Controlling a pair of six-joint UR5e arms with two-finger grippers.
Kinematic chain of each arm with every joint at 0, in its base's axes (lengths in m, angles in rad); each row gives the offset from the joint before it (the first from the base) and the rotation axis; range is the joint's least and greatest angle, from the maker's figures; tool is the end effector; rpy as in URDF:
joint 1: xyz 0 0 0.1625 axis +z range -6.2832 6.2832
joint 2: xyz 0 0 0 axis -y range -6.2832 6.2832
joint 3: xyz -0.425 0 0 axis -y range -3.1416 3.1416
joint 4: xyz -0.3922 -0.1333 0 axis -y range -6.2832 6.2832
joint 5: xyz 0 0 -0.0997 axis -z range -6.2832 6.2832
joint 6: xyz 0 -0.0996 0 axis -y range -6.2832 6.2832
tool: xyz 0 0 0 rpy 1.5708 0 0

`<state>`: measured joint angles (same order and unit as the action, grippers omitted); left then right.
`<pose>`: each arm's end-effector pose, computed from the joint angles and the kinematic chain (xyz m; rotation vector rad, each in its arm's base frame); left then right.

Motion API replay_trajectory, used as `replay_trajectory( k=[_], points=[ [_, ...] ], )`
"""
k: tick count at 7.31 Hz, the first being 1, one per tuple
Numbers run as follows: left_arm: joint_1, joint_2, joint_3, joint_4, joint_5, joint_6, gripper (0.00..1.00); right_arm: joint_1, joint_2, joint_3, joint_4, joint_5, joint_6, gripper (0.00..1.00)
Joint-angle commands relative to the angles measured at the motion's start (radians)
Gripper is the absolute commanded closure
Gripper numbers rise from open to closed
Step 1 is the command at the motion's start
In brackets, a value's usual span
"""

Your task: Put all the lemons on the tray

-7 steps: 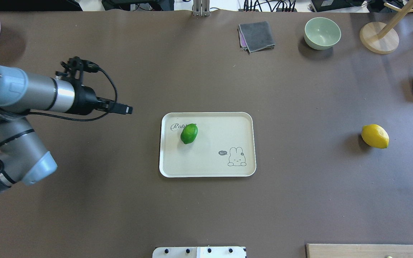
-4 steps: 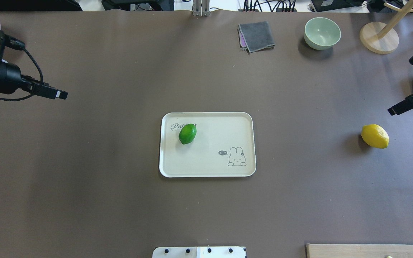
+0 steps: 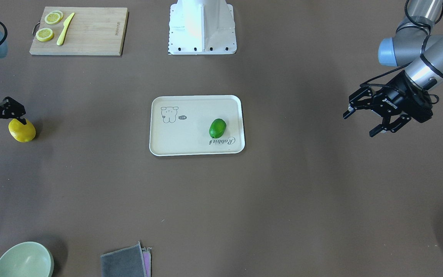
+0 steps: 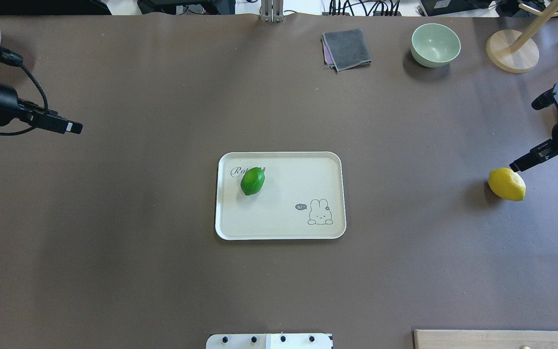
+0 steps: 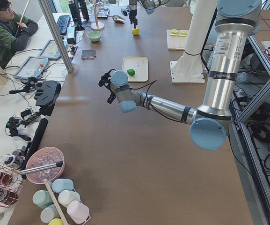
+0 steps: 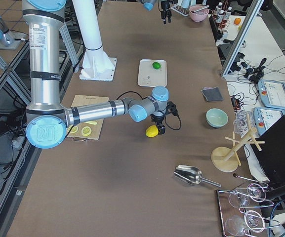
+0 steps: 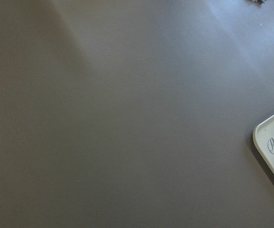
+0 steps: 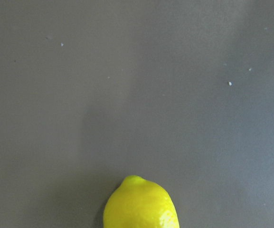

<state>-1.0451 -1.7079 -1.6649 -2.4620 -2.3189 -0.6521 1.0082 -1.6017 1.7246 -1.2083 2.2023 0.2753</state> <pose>0.2187 -0.5076 0.4354 0.5153 1.1425 0.3097 -0.2046 -0.4642 0.5638 0.1780 -0.7615 -0.4258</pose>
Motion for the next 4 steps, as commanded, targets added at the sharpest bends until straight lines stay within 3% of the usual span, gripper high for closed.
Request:
replay_trajectory(
  k=[1,2,3,4],
  points=[
    [0.002,-0.001,0.002,0.000,0.000,0.000,0.01,-0.061,0.000,-0.034,0.003,-0.030,0.007,0.00],
    [0.002,-0.002,0.001,0.000,0.001,0.000,0.01,-0.074,-0.001,-0.034,0.003,-0.032,0.007,0.00],
    [0.000,-0.002,0.001,0.000,0.003,0.000,0.01,-0.088,0.000,-0.034,0.003,-0.042,0.008,0.23],
    [0.002,-0.002,0.001,-0.002,0.003,0.000,0.01,-0.089,0.003,-0.027,0.001,-0.047,0.008,0.90]
  ],
)
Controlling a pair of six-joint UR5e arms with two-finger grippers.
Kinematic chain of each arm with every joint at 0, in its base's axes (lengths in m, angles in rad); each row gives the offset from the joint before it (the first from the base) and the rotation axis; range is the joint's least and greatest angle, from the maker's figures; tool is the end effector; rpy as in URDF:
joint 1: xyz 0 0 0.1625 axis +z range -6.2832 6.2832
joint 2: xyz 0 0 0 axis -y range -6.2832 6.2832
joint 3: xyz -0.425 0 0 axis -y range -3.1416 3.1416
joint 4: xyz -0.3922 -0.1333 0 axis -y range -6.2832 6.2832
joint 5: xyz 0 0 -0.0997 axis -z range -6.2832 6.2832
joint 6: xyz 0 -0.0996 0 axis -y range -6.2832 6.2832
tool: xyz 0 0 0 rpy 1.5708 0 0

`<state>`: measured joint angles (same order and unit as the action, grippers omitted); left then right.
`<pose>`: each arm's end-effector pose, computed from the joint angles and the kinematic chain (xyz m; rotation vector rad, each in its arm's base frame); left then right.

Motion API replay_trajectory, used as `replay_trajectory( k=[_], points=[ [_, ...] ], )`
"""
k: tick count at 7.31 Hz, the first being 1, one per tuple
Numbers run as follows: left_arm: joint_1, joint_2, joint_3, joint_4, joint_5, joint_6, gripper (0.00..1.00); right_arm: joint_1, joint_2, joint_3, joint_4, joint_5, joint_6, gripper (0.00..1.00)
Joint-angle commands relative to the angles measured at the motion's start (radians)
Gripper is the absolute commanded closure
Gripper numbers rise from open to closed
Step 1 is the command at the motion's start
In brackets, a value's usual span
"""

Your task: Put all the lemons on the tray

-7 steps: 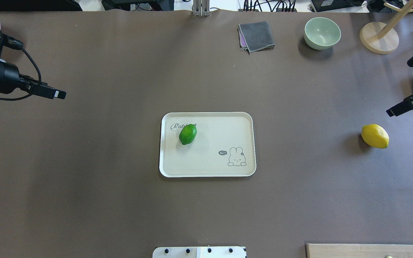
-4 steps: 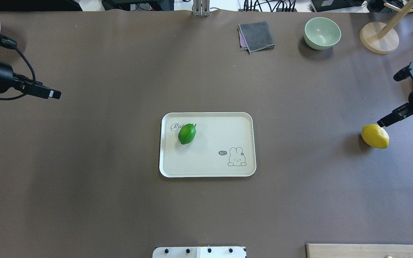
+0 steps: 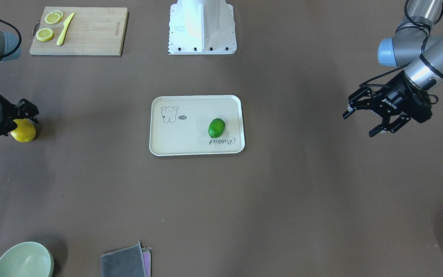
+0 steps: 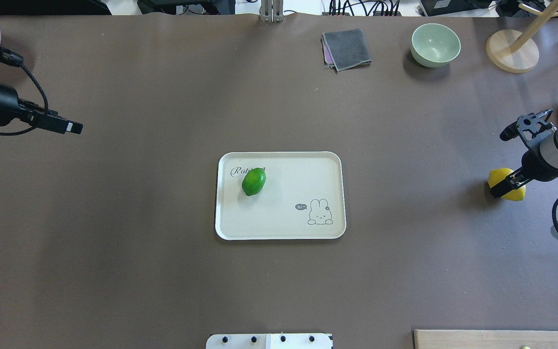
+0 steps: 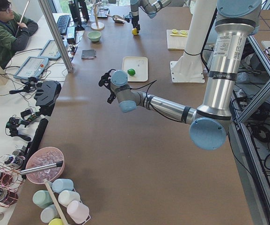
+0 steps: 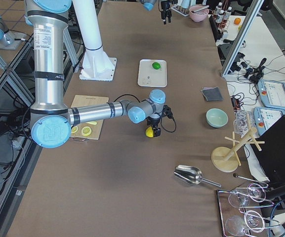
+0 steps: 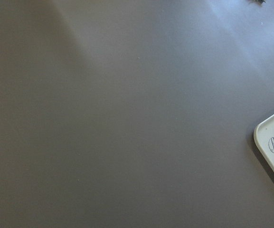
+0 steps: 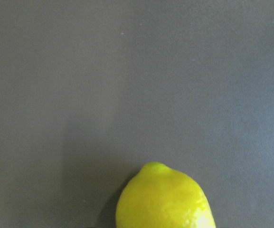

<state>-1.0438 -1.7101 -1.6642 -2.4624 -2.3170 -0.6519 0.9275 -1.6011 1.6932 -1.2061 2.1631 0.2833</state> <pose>0.2197 -0.5081 0.4346 0.5175 1.1424 0.3106 -0.2399 -0.4495 0.5814 0.1378 -0.7253 -0.4789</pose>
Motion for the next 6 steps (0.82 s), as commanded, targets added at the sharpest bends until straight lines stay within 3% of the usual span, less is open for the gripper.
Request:
replay_trajectory(
  k=[1,3,6],
  points=[
    [0.001,0.000,0.001,-0.001,0.001,0.000,0.01,-0.009,0.012,0.011,-0.001,-0.008,0.000,1.00],
    [0.001,0.001,0.001,-0.001,0.001,0.000,0.01,-0.009,0.088,0.048,-0.016,0.001,0.102,1.00],
    [0.001,0.001,0.001,-0.004,0.002,-0.003,0.01,-0.174,0.319,0.043,-0.017,-0.026,0.732,1.00]
  ],
)
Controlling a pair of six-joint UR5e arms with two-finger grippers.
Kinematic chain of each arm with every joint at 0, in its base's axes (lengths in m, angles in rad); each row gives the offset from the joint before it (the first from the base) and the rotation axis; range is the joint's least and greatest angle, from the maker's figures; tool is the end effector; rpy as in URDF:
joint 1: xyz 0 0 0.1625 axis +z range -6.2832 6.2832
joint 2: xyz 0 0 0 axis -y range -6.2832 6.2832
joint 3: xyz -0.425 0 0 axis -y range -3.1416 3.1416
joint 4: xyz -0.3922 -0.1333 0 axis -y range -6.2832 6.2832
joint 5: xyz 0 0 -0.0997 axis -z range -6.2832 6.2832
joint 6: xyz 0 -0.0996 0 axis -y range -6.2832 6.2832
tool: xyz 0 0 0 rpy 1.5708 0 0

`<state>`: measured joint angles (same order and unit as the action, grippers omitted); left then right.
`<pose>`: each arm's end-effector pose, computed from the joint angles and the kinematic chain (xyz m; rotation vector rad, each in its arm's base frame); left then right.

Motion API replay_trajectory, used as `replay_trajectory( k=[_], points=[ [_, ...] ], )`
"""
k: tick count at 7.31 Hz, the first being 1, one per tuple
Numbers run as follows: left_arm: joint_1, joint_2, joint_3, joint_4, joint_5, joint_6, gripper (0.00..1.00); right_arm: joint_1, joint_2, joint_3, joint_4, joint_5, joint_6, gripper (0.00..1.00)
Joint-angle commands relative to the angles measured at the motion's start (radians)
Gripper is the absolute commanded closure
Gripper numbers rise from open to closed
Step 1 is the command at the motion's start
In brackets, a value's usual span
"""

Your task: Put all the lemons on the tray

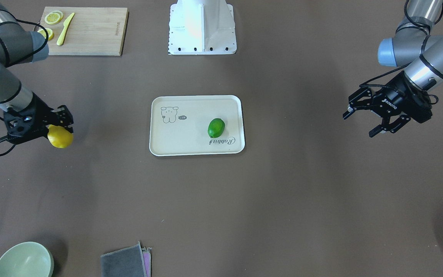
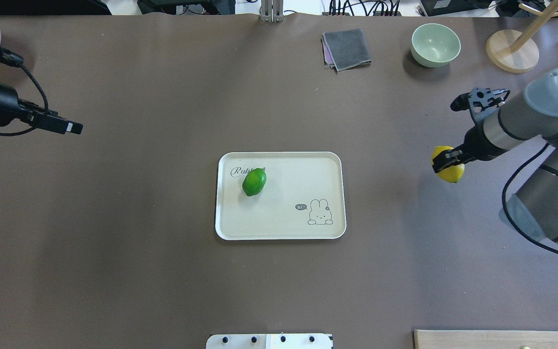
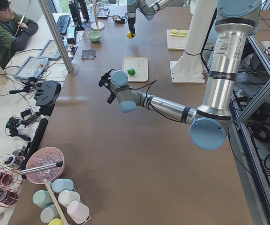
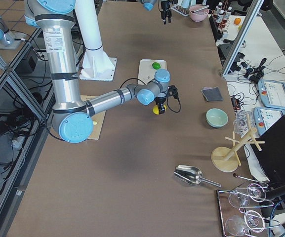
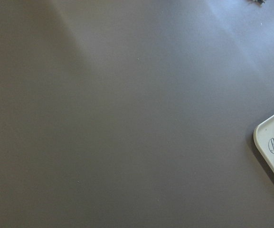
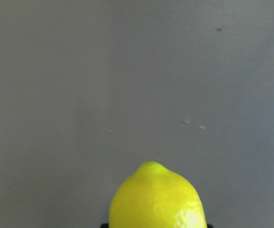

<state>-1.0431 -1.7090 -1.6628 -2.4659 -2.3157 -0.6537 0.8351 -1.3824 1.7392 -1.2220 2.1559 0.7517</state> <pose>0.2198 -0.5078 0.4355 0.5178 1.1426 0.3093 -0.3291 -0.4802 0.4415 0.1248 -0.8759 -0.1914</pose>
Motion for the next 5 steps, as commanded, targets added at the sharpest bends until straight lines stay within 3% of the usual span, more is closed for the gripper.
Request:
replay_trajectory(
  k=[1,3,4,5],
  points=[
    [0.000,0.000,0.000,-0.002,0.002,-0.001,0.01,-0.162,0.176,-0.007,-0.002,-0.106,0.416,1.00],
    [0.002,0.000,0.000,-0.002,0.002,-0.003,0.01,-0.287,0.314,-0.050,-0.061,-0.256,0.604,1.00],
    [0.002,0.000,0.002,-0.002,0.002,-0.003,0.01,-0.307,0.398,-0.082,-0.174,-0.313,0.616,0.38],
    [0.002,0.000,0.002,-0.002,0.002,-0.003,0.01,-0.336,0.434,-0.081,-0.270,-0.446,0.615,0.01]
  ],
)
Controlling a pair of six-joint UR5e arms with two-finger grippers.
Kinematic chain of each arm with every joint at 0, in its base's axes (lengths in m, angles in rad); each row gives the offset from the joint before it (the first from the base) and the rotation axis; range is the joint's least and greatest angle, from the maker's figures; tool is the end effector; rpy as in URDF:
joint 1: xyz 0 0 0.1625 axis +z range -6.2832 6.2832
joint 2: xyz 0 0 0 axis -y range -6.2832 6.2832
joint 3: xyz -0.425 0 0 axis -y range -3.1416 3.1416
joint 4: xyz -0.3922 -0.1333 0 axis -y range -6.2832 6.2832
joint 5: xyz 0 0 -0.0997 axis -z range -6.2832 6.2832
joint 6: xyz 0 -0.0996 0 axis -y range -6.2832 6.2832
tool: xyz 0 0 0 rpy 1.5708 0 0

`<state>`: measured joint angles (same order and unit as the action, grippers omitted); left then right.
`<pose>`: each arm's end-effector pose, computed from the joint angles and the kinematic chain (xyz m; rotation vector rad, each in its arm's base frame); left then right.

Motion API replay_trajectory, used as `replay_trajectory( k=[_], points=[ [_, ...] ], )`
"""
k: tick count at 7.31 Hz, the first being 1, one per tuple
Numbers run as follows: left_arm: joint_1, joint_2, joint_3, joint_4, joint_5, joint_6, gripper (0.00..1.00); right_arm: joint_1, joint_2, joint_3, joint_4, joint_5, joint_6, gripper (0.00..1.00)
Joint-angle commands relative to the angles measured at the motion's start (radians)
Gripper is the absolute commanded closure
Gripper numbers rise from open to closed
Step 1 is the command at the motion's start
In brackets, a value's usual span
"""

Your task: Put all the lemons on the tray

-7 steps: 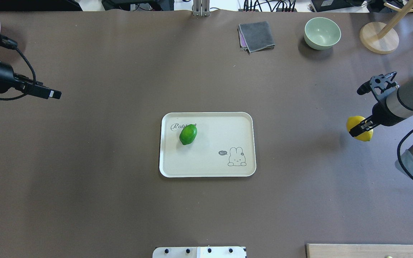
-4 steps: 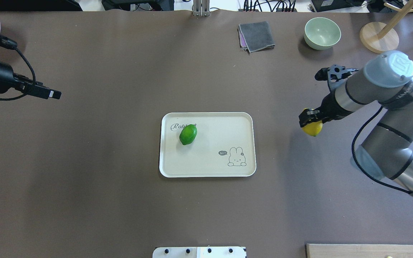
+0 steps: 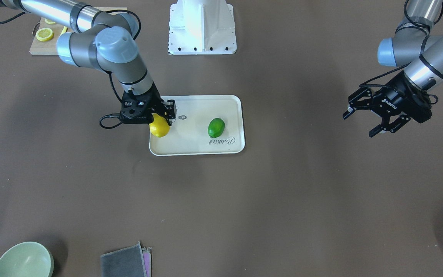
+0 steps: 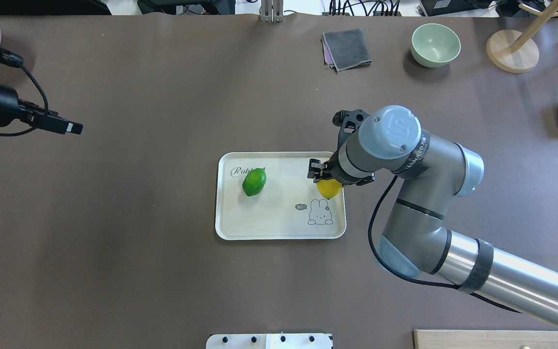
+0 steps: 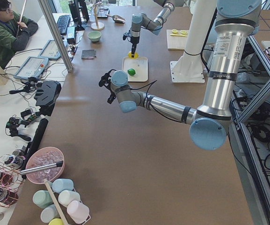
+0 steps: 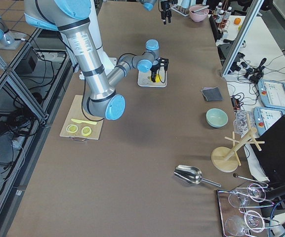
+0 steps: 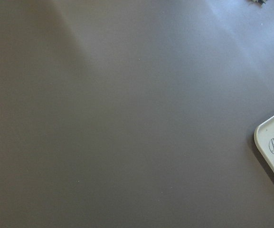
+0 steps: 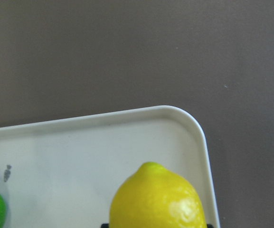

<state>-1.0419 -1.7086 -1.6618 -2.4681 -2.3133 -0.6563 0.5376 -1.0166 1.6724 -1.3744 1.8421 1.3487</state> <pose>0.2203 -0.5077 0.4361 0.5177 1.1423 0.3071 -0.5229 -0.4359 0.2729 0.0776 -0.8816 0.1791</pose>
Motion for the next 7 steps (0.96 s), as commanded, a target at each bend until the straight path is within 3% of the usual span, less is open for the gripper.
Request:
replay_trajectory(
  k=[1,2,4,5,7],
  points=[
    [0.000,0.000,-0.001,-0.002,0.000,-0.006,0.01,-0.042,0.081,0.001,-0.176,-0.162,0.001,0.00],
    [0.000,0.000,-0.001,0.000,0.000,-0.006,0.01,-0.012,0.082,0.022,-0.184,-0.144,-0.043,0.00],
    [-0.001,0.003,0.007,0.009,0.000,-0.003,0.01,0.159,0.047,0.033,-0.187,0.089,-0.255,0.00],
    [-0.010,0.020,0.025,0.009,0.002,0.006,0.01,0.220,-0.011,0.033,-0.187,0.151,-0.427,0.00],
    [-0.145,0.070,0.086,0.015,-0.008,0.186,0.01,0.350,-0.200,0.108,-0.167,0.155,-0.743,0.00]
  ],
)
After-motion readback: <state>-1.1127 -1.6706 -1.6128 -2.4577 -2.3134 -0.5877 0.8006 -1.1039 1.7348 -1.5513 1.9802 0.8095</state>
